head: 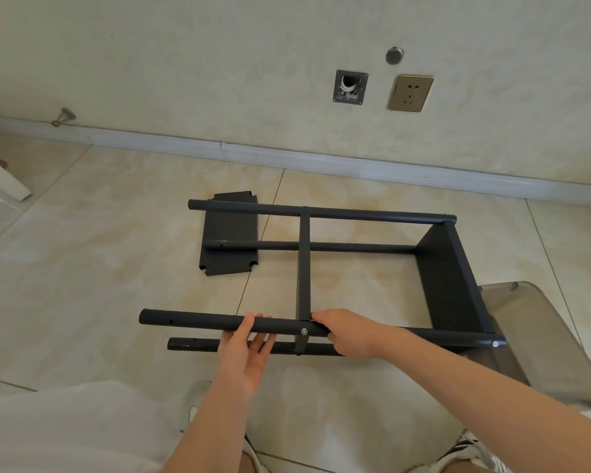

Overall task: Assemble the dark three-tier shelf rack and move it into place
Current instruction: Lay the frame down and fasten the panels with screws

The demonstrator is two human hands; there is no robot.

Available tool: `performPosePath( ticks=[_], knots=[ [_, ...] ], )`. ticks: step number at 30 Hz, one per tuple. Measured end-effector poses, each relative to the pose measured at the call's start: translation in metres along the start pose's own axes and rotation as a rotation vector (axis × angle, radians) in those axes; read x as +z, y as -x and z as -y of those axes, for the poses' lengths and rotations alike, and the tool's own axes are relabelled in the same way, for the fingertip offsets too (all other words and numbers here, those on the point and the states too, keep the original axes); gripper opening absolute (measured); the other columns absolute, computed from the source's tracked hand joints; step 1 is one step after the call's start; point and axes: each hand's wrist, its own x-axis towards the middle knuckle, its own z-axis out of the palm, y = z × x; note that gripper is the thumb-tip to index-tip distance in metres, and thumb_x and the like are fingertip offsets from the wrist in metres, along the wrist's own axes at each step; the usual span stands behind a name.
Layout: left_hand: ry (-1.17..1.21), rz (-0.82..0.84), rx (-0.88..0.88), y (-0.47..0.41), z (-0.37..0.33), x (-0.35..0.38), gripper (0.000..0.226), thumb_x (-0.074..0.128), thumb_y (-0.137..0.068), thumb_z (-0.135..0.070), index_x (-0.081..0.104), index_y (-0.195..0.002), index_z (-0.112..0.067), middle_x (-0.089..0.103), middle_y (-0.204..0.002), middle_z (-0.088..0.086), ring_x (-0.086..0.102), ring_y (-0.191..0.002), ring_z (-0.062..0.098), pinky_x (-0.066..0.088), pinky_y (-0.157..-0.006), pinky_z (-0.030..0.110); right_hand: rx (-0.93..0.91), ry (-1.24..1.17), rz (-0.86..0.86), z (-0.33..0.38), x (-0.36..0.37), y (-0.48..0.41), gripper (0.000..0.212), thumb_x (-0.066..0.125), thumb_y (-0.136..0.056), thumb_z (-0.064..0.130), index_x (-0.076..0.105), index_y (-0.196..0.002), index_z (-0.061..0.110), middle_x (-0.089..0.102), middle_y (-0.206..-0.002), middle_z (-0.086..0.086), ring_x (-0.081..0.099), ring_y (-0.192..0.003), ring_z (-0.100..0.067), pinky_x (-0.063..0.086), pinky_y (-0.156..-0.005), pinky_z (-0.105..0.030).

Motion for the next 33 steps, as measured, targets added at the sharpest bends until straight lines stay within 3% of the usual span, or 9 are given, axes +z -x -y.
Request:
performPosePath(
  ticks=[5,10,13,16,22,27,33],
  knots=[
    [-0.006,-0.023,0.020,0.009,-0.003,0.003,0.026,0.065,-0.096,-0.010,0.059,-0.120,-0.017,0.070,-0.114,0.015,0.068,-0.107,0.031,0.056,-0.082,0.044,-0.010,0.025,-0.007,0.006,-0.003,0.005,0.032,0.044,-0.092,-0.003,0.054,-0.119,0.011,0.061,-0.113,-0.011,0.058,-0.099,-0.028,0.050,-0.086,-0.039],
    [-0.013,-0.016,0.094,0.021,-0.026,0.017,0.022,0.068,-0.094,-0.011,0.060,-0.114,-0.019,0.070,-0.114,0.014,0.066,-0.109,0.031,0.056,-0.078,0.042,-0.044,0.026,-0.067,0.024,-0.020,0.013,0.036,0.048,-0.096,0.000,0.052,-0.127,0.017,0.061,-0.115,-0.008,0.058,-0.099,-0.023,0.048,-0.085,-0.031],
    [-0.038,0.000,0.166,0.032,-0.045,0.032,0.037,0.069,-0.094,-0.015,0.057,-0.129,-0.018,0.068,-0.118,0.012,0.065,-0.110,0.031,0.057,-0.078,0.041,-0.068,0.014,-0.125,0.037,-0.039,0.022,0.035,0.047,-0.099,0.002,0.053,-0.130,0.017,0.062,-0.118,-0.007,0.058,-0.102,-0.022,0.046,-0.092,-0.030],
    [-0.076,0.042,0.249,0.047,-0.064,0.047,0.047,0.071,-0.092,-0.017,0.054,-0.136,-0.017,0.067,-0.122,0.011,0.066,-0.109,0.030,0.058,-0.075,0.039,-0.105,0.020,-0.189,0.049,-0.058,0.035,0.030,0.046,-0.100,0.005,0.054,-0.126,0.016,0.060,-0.112,-0.005,0.053,-0.094,-0.017,0.038,-0.084,-0.025],
    [-0.174,0.134,0.364,0.080,-0.102,0.068,0.035,0.071,-0.092,-0.018,0.058,-0.124,-0.023,0.069,-0.117,0.008,0.069,-0.105,0.026,0.062,-0.066,0.036,-0.161,0.016,-0.274,0.070,-0.085,0.057,0.027,0.045,-0.102,0.009,0.056,-0.125,0.017,0.062,-0.110,-0.006,0.055,-0.094,-0.016,0.041,-0.084,-0.025],
    [-0.290,0.221,0.478,0.109,-0.130,0.085,0.030,0.069,-0.093,-0.015,0.060,-0.118,-0.029,0.071,-0.109,0.003,0.076,-0.084,0.016,0.062,-0.061,0.033,-0.204,-0.019,-0.303,0.082,-0.100,0.070,0.034,0.052,-0.100,0.010,0.055,-0.133,0.015,0.064,-0.122,-0.008,0.060,-0.110,-0.023,0.047,-0.099,-0.032],
    [-0.493,0.313,0.556,0.137,-0.146,0.108,0.027,0.069,-0.093,-0.014,0.062,-0.116,-0.025,0.073,-0.106,0.001,0.074,-0.091,0.016,0.062,-0.066,0.031,-0.190,-0.166,-0.293,0.081,-0.112,0.075,0.036,0.066,-0.092,0.014,0.057,-0.127,0.015,0.064,-0.125,-0.006,0.064,-0.108,-0.021,0.051,-0.098,-0.034]
  ],
)
